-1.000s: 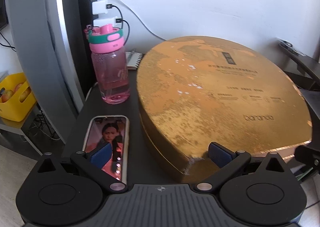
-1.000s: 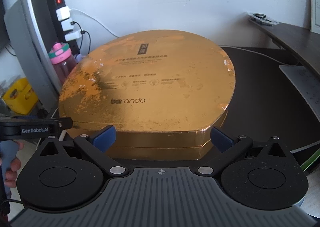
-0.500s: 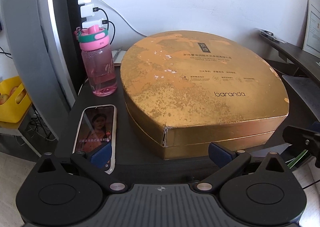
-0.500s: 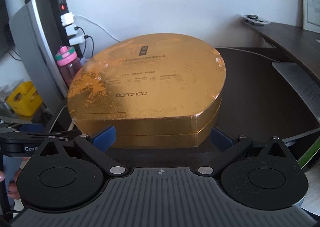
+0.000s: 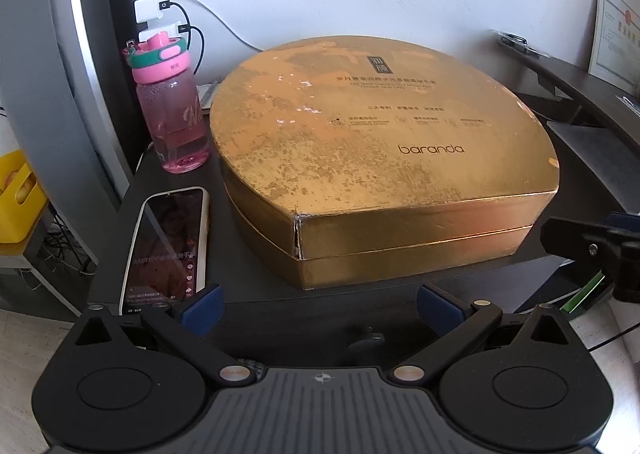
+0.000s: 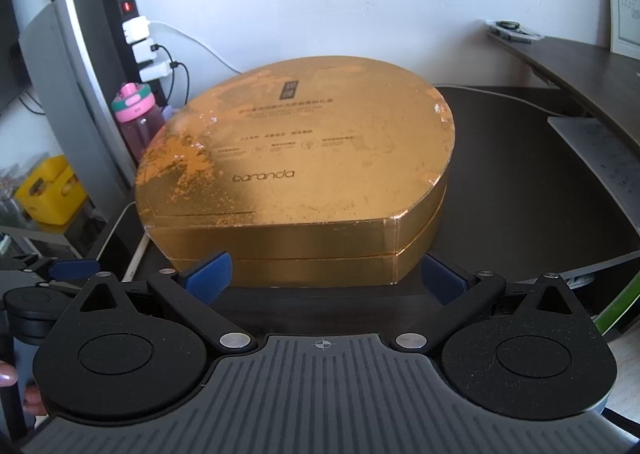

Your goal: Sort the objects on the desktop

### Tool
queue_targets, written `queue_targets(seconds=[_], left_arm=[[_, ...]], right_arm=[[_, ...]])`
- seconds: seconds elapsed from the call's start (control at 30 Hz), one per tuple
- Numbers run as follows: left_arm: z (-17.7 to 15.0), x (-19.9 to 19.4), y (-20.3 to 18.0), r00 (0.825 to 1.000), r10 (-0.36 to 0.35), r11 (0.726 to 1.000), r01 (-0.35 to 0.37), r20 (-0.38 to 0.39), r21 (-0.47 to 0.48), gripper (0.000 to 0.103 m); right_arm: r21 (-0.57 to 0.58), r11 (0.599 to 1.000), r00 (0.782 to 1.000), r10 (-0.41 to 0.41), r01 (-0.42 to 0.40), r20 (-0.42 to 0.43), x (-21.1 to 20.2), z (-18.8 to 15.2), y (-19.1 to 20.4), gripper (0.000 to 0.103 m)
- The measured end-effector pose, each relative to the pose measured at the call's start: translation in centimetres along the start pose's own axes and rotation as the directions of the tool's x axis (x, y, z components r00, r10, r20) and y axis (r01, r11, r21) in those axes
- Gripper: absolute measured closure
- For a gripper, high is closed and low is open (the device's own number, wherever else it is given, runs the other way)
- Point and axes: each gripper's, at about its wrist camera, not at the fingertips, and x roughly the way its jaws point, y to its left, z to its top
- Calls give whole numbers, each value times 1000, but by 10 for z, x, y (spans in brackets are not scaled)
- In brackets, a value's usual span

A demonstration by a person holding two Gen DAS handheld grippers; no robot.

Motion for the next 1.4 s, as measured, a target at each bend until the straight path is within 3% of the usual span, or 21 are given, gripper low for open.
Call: queue_targets(seconds=[0.27, 0.4, 0.57, 0.73, 0.9, 1.13, 1.4], left_arm=[[30, 6, 23, 990, 95, 992, -86, 107, -88, 0], [49, 25, 24, 983, 129, 990, -118, 134, -82, 1], [61, 48, 21, 983, 151, 988, -146, 109, -49, 0], [63, 51, 27, 987, 137, 989, -130, 90, -72, 0], [62, 50, 30, 990, 128, 988, -122, 63, -93, 0], [42, 21, 20, 996, 65, 996, -62, 53, -58, 0], [5, -16, -13, 999, -26, 1000, 25, 46, 17, 0]], right_arm=[[-21, 1000, 1000, 19, -18, 14, 21, 13, 0, 0], [-46, 998, 999, 33, -33, 9, 38, 22, 2, 1], [-77, 996, 999, 51, -51, 3, 58, 33, 6, 3], [-108, 992, 998, 68, -69, -5, 79, 44, 10, 3], [-159, 987, 999, 11, -17, -34, 78, 44, 26, 4], [-90, 995, 999, 48, -48, 1, 32, 32, 18, 1], [-52, 999, 1000, 15, -15, -1, -8, 0, 11, 1]])
